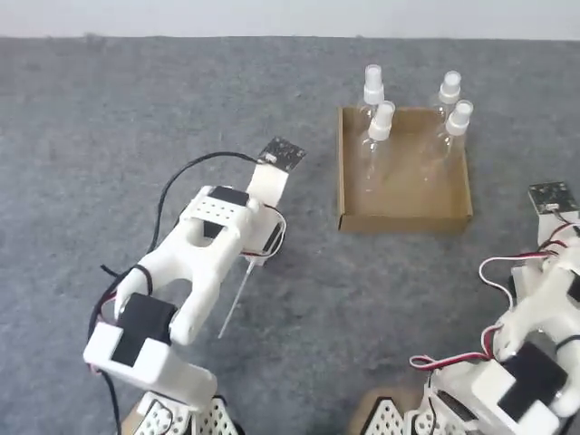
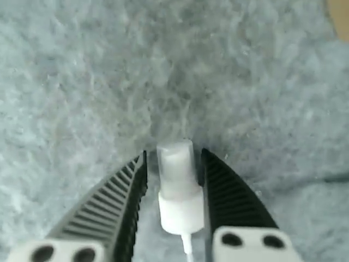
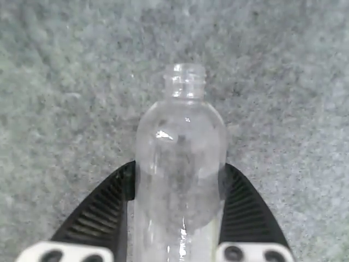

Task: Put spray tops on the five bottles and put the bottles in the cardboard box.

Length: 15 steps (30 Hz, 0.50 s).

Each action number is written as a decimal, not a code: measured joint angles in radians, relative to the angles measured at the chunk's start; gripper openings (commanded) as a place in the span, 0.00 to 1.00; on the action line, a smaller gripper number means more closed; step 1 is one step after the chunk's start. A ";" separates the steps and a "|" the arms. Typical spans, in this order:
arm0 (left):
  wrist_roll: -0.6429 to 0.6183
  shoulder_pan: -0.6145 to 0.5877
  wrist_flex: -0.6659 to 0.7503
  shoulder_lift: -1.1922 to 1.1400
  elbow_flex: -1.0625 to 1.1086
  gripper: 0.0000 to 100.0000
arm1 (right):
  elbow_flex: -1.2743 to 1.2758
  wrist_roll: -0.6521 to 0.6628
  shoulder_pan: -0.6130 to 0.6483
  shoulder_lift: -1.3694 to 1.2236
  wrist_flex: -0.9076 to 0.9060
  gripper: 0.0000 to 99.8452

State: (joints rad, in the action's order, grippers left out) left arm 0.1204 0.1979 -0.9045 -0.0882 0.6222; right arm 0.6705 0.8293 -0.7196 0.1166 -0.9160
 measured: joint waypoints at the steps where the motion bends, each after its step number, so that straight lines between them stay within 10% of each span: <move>1: 0.000 0.005 0.000 0.000 0.000 0.12 | 0.000 0.000 0.000 0.000 0.000 0.09; 15: 0.000 0.014 -0.008 0.000 0.008 0.06 | 0.000 0.000 0.000 0.000 0.000 0.09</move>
State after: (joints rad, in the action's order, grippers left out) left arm 0.1204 0.2117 -0.9122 -0.0882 0.6299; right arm 0.6705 0.8293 -0.7196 0.1166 -0.9160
